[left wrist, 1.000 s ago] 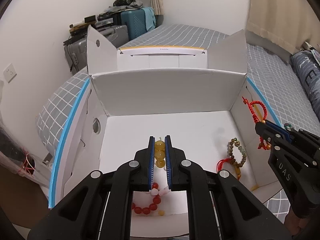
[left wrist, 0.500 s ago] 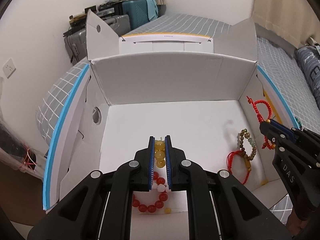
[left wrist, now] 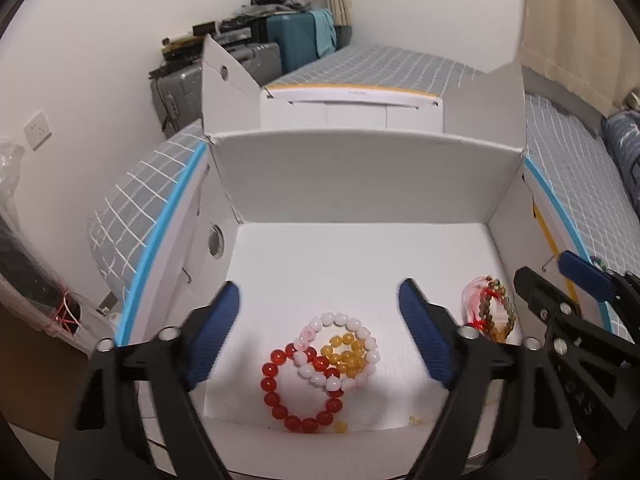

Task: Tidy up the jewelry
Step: 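Open both tools to drop the two pieces into the box, then move both tools back over the multicolour bead bracelet and pearl strand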

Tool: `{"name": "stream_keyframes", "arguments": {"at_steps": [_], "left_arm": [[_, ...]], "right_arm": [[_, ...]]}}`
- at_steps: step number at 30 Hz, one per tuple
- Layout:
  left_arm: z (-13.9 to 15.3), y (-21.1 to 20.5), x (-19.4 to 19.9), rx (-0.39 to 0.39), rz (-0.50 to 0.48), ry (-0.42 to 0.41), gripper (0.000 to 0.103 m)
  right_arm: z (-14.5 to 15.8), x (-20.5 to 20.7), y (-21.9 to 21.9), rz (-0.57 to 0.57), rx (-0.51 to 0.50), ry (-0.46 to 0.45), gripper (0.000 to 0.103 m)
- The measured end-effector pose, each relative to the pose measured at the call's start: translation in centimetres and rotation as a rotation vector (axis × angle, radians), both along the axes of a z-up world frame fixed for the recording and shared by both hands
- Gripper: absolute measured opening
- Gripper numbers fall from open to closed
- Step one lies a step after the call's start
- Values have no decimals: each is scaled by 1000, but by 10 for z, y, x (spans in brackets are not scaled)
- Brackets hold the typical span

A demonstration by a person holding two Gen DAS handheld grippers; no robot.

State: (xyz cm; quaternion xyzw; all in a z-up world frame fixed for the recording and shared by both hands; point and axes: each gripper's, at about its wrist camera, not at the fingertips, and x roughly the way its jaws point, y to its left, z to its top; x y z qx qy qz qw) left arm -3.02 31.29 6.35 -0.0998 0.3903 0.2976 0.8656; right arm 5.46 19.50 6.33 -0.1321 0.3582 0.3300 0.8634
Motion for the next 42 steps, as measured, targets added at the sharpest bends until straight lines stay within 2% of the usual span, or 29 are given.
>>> {"name": "stream_keyframes", "arguments": {"at_steps": [2, 5, 8, 10, 30, 42], "left_arm": [[2, 2, -3, -1, 9, -9, 86], [5, 2, -5, -1, 16, -24, 91], [8, 1, -6, 3, 26, -40, 97], [11, -2, -6, 3, 25, -47, 97], [35, -54, 16, 9, -61, -73, 97], [42, -116, 44, 10, -180, -77, 97]], "right_arm": [[5, -3, -2, 0, 9, -16, 72], [12, -6, -7, -13, 20, -46, 84], [20, -9, -10, -22, 24, -80, 91], [24, -10, -16, -21, 37, -86, 94], [54, 3, -89, -140, 55, -135, 95], [61, 18, -153, -256, 48, -138, 95]]}}
